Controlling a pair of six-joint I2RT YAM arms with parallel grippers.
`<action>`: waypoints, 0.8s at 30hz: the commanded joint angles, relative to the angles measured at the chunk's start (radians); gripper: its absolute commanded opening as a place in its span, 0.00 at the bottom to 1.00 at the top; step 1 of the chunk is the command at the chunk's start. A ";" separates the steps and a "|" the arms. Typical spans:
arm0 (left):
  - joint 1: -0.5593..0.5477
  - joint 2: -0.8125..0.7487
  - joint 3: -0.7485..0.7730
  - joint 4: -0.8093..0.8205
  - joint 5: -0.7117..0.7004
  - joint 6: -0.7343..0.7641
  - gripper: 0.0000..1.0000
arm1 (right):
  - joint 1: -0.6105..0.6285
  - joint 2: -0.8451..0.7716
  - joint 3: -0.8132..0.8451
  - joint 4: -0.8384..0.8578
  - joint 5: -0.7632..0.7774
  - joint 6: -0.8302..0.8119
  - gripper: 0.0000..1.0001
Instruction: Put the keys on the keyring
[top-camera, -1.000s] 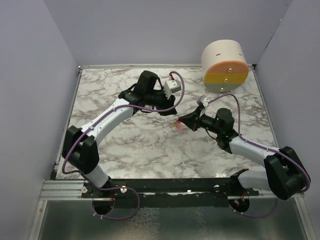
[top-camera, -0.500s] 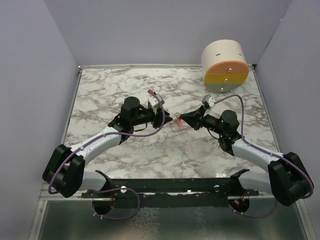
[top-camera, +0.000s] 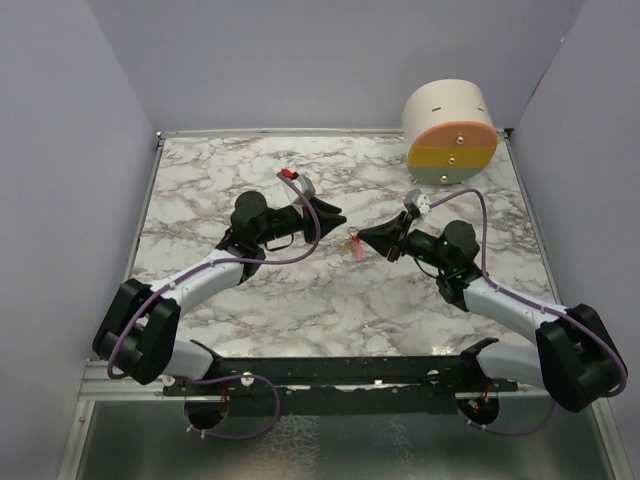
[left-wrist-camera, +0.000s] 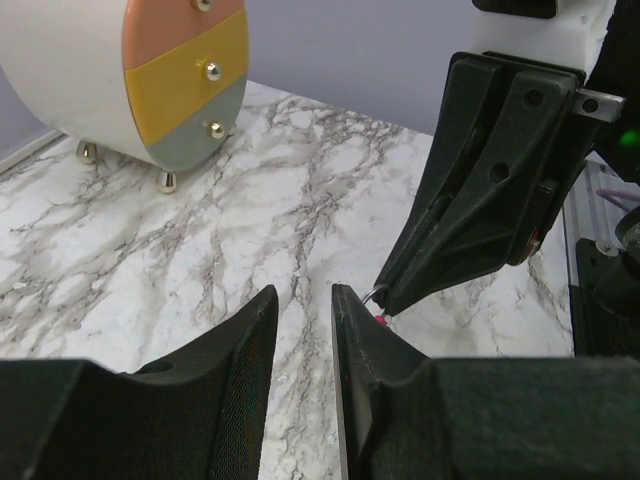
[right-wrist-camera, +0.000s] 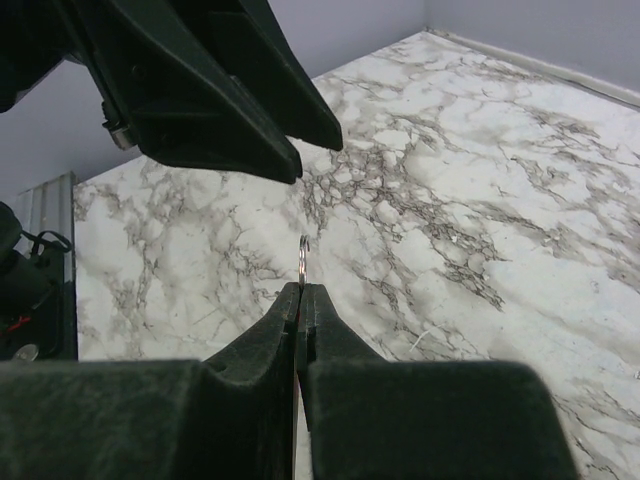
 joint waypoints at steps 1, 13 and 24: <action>0.048 0.010 -0.010 0.151 0.115 -0.089 0.30 | -0.008 -0.012 0.023 0.062 -0.026 0.015 0.01; 0.088 0.042 -0.010 0.333 0.236 -0.225 0.30 | -0.009 0.005 0.145 0.030 -0.051 0.050 0.01; 0.145 0.145 -0.024 0.777 0.309 -0.527 0.31 | -0.008 0.023 0.207 0.020 -0.082 0.078 0.01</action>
